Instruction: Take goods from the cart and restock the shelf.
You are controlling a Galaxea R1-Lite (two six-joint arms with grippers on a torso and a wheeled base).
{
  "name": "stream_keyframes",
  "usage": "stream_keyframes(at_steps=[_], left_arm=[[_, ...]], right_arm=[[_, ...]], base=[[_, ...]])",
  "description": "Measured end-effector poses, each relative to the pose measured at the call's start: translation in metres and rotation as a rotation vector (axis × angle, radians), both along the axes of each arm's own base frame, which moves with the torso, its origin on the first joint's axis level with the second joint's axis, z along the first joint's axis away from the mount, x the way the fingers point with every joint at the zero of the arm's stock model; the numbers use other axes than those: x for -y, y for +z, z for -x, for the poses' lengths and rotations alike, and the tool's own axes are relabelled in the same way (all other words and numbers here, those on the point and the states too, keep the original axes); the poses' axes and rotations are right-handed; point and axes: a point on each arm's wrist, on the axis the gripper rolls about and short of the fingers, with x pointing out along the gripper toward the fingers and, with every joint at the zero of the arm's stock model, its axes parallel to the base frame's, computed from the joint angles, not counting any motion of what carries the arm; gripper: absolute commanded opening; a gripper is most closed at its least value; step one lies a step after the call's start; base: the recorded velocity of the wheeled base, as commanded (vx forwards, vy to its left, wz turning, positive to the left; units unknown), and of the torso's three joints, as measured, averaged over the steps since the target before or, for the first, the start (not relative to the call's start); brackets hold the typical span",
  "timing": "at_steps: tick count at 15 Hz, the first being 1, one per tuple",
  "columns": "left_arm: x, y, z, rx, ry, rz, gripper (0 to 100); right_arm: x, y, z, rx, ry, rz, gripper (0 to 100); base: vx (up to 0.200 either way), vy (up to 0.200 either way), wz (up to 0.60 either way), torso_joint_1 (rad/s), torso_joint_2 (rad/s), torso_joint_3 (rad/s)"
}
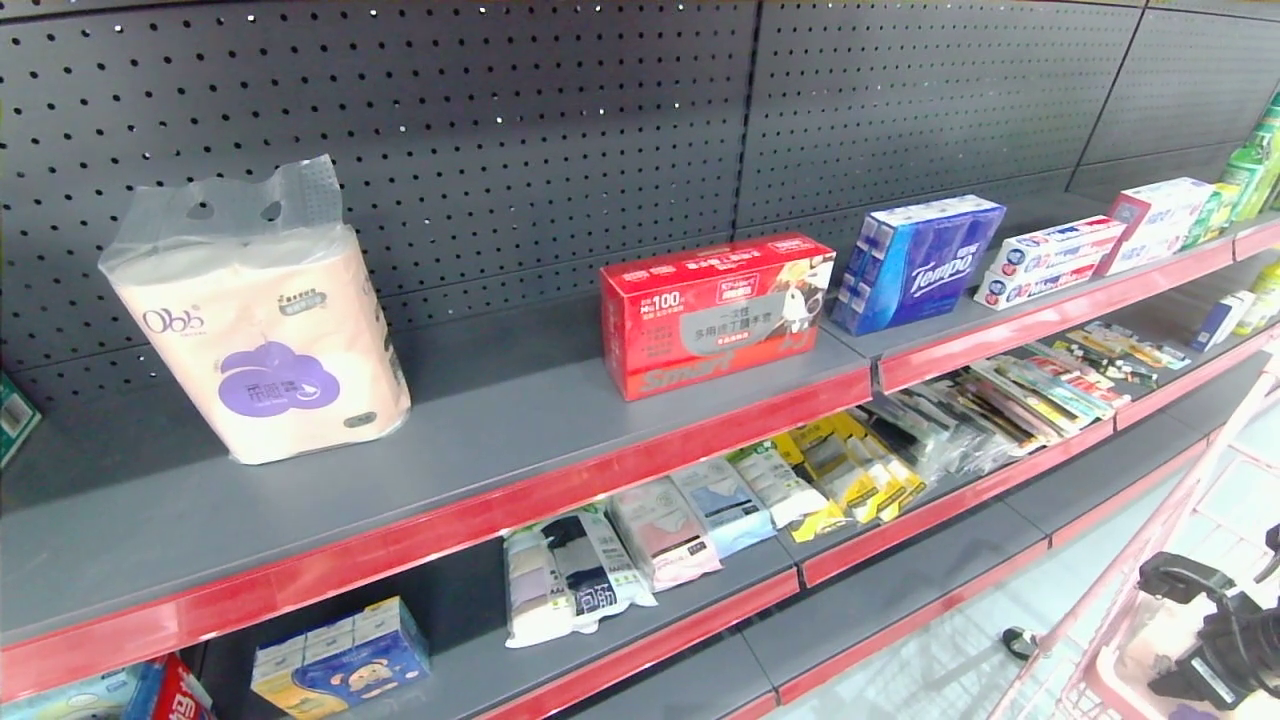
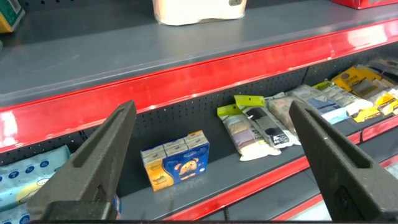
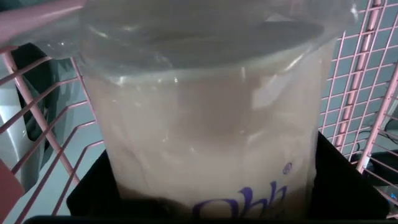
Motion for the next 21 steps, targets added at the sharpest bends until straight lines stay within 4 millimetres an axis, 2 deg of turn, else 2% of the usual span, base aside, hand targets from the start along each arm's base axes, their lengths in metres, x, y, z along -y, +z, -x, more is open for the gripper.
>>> stream_keyframes(at_steps=[3, 6, 13, 18, 21], left_arm=[[0.0, 0.0, 0.0, 0.0, 0.0, 0.0, 100], [0.0, 0.0, 0.0, 0.0, 0.0, 0.0, 100], [0.0, 0.0, 0.0, 0.0, 0.0, 0.0, 100], [0.0, 0.0, 0.0, 0.0, 0.0, 0.0, 100], [0.0, 0.0, 0.0, 0.0, 0.0, 0.0, 100]], right_arm=[[0.0, 0.005, 0.004, 0.007, -0.01, 0.001, 0], [0.007, 0.026, 0.016, 0.034, -0.053, 0.031, 0], [0.014, 0.072, 0.063, 0.089, -0.178, 0.122, 0], [0.016, 0.118, 0.083, 0.207, -0.261, 0.229, 0], [0.003, 0.15, 0.095, 0.308, -0.345, 0.272, 0]], base=[[0.0, 0.0, 0.0, 0.0, 0.0, 0.0], [0.0, 0.0, 0.0, 0.0, 0.0, 0.0], [0.0, 0.0, 0.0, 0.0, 0.0, 0.0], [0.0, 0.0, 0.0, 0.0, 0.0, 0.0], [0.0, 0.0, 0.0, 0.0, 0.0, 0.0]])
